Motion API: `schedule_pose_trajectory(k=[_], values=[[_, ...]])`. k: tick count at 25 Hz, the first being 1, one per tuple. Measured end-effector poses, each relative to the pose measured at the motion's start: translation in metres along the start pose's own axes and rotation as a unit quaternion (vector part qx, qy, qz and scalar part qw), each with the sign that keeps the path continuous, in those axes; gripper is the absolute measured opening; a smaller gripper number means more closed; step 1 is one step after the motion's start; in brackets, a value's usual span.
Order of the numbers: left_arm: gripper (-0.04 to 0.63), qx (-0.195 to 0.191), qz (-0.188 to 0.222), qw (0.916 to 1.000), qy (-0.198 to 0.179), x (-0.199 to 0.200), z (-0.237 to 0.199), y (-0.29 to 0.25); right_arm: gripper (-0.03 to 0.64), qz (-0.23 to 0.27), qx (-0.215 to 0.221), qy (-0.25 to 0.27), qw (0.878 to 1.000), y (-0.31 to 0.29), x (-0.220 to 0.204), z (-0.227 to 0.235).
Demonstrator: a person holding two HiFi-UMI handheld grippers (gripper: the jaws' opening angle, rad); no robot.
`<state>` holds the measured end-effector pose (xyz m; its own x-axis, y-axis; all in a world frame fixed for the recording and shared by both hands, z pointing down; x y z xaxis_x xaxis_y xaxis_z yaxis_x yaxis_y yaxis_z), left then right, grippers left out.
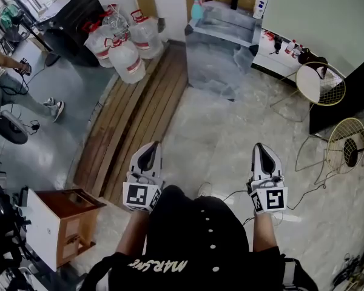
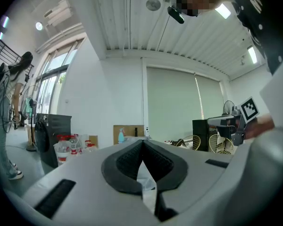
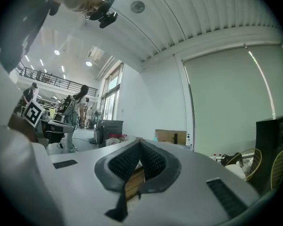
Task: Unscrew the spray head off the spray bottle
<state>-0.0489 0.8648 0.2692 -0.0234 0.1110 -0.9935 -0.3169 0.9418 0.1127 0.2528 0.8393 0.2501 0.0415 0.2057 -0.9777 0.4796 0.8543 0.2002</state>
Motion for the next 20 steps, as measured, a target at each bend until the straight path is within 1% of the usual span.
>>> schedule_pose_trajectory(k=[4,10,13,17,20], values=[[0.025,0.008,-0.003,0.9999,-0.013,0.001,0.003,-0.017,0.011,0.0,0.005,-0.017,1.0,-0.01,-0.009,0.014],[0.025,0.01,-0.015,0.9998,-0.01,-0.01,0.0,-0.036,0.011,-0.005,0.006,-0.032,0.999,-0.027,-0.02,0.026],[0.025,0.007,-0.011,0.9999,-0.007,-0.014,-0.005,-0.053,0.011,-0.007,0.007,-0.032,0.999,-0.041,-0.025,0.034],[0.025,-0.005,-0.002,1.0,-0.005,-0.017,-0.018,-0.085,0.011,-0.002,0.004,-0.03,1.0,-0.072,-0.028,0.048],[0.025,-0.01,-0.014,0.9998,-0.007,-0.019,-0.036,-0.116,0.011,0.001,-0.001,-0.026,1.0,-0.105,-0.031,0.059]])
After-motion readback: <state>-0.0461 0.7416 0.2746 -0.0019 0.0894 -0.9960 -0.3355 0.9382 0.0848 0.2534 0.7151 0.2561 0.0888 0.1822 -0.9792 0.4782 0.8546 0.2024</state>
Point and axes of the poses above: the fingertips, and each gripper's own axes: y backward along the fingers, z to its right, x out of its top, the point moved 2 cm from there along y, backward along the fingers, and after that the axes turned 10 degrees about z, right-handed, at the moved point
